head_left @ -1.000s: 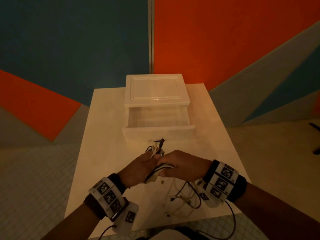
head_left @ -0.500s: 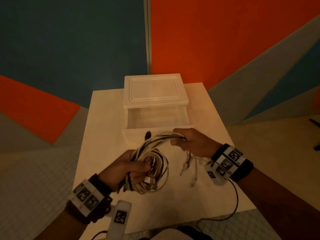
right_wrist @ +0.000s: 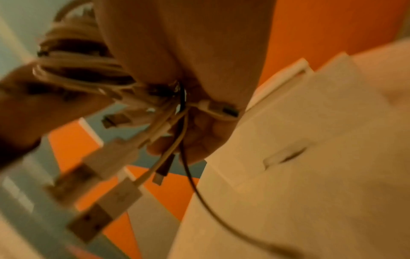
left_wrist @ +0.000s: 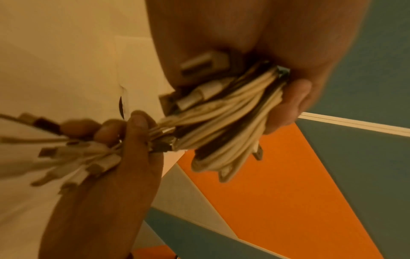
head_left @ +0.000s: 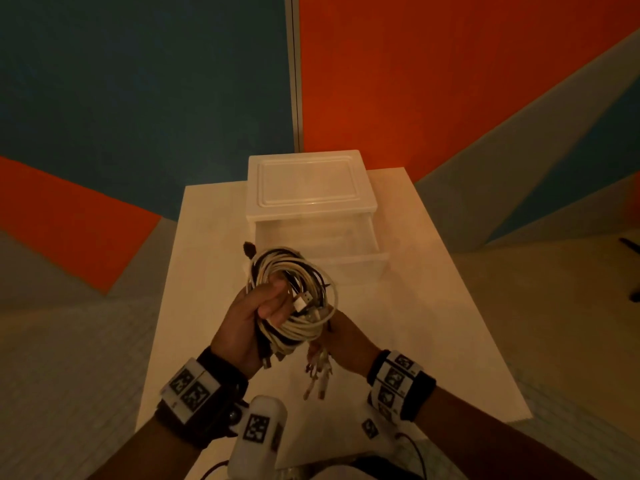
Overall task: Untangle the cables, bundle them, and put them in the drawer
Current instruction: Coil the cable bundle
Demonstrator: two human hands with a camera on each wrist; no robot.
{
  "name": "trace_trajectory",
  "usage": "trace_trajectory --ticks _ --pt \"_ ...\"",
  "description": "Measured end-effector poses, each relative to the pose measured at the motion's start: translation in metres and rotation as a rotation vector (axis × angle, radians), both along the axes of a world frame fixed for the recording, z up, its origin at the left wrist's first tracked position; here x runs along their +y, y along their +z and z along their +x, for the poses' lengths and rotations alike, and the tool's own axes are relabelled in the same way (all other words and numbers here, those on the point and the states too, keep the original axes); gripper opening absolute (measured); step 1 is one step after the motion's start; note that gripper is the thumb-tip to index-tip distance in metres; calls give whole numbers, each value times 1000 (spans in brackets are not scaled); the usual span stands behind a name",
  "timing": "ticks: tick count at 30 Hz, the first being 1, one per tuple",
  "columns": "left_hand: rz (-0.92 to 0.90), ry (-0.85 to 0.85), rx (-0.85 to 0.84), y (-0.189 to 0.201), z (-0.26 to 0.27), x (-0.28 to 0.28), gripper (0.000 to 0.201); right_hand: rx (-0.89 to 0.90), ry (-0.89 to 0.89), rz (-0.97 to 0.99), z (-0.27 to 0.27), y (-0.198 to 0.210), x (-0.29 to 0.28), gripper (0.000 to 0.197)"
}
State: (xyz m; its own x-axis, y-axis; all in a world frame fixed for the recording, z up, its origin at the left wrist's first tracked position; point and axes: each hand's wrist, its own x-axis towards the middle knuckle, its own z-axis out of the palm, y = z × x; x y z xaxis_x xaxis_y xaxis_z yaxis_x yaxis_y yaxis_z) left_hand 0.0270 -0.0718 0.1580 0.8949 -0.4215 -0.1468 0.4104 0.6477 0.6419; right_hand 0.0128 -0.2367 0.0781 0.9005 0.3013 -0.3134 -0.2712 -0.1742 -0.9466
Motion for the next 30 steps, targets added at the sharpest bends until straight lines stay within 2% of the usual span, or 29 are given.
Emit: trace_trajectory --ticks 3,5,12,13,16,17,19,22,26,30 --pt "2 98 91 -3 2 -2 32 235 -62 381 -6 11 5 30" --pt "11 160 129 -5 2 -3 35 326 -67 563 -3 16 4 34" --pt "75 242 166 -13 3 -5 40 384 -11 857 7 29 -14 66" --pt "72 248 168 -16 3 -7 40 420 -24 856 7 33 -16 67" --pt "54 222 159 -24 0 -11 37 472 -100 649 9 38 -14 62" --pt "66 202 148 -25 -2 -14 29 458 -148 623 11 39 -13 54" --pt "108 193 143 -27 -7 -18 11 312 -203 613 13 40 -5 43" --pt "196 241 144 -35 -10 -26 37 269 -328 566 18 33 7 37" --pt "338 252 158 -36 -7 -26 22 166 -410 417 21 24 5 32" --pt "241 230 271 -37 -3 -22 23 67 -403 258 23 17 3 30"
